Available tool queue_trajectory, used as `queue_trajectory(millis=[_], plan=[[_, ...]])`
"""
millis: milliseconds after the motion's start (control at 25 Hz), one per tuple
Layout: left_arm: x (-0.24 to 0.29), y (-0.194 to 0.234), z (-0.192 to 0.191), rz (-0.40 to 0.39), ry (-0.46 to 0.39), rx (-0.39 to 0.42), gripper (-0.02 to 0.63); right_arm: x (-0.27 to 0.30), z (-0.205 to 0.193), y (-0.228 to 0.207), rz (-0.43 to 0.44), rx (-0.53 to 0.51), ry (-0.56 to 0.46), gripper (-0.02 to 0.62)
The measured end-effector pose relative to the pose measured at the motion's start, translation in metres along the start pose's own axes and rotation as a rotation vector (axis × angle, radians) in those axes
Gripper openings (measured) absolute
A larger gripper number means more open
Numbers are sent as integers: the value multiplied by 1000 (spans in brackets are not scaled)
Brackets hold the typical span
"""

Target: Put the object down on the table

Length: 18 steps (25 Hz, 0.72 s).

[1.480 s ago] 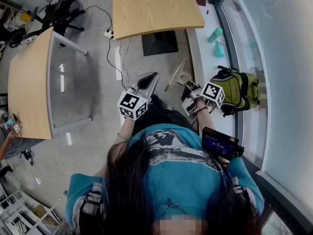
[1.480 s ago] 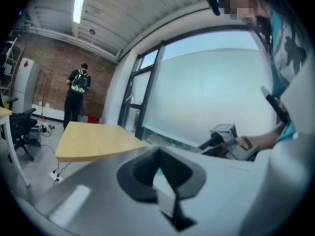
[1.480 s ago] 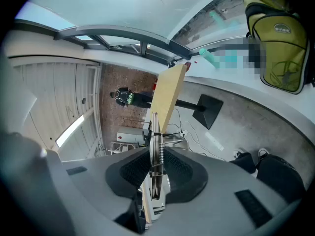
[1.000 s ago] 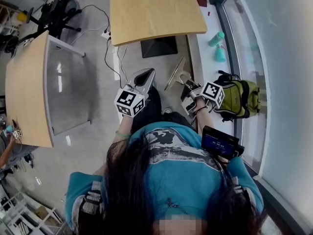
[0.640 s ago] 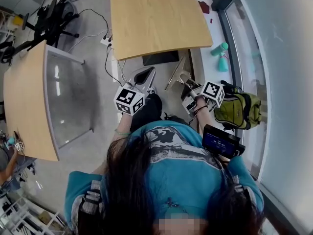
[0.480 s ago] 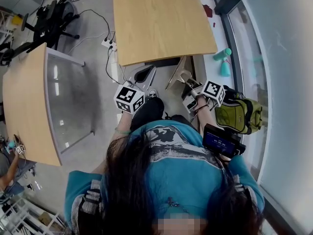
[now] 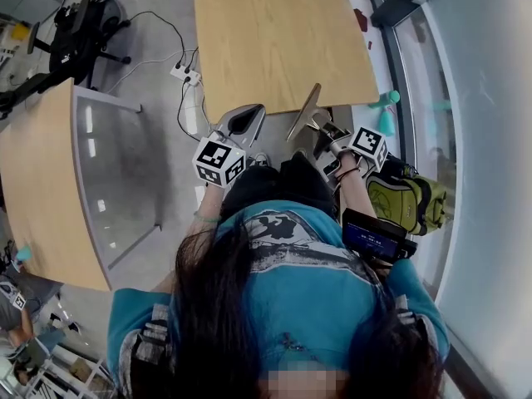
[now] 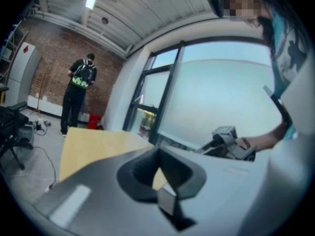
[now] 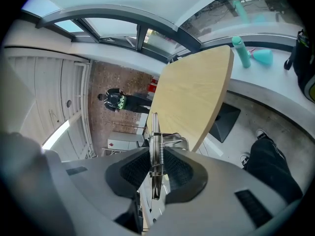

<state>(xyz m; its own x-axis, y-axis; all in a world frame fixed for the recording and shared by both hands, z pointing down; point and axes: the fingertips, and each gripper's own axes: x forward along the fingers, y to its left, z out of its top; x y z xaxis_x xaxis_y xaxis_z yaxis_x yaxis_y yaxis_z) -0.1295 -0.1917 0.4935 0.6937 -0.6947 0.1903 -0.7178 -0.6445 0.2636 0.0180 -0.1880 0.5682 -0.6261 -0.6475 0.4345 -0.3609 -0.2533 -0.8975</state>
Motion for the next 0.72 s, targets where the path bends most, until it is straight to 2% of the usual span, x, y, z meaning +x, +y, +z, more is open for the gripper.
queue_trajectory(millis=[280, 520, 720], plan=[[29, 27, 8, 20, 19, 4, 3, 36, 73, 10, 8, -1, -50, 92], [57, 56, 18, 57, 17, 9, 3, 84, 129, 16, -2, -3, -40, 92], [105, 78, 30, 104, 11, 6, 3, 137, 191, 13, -30, -33, 1, 92]])
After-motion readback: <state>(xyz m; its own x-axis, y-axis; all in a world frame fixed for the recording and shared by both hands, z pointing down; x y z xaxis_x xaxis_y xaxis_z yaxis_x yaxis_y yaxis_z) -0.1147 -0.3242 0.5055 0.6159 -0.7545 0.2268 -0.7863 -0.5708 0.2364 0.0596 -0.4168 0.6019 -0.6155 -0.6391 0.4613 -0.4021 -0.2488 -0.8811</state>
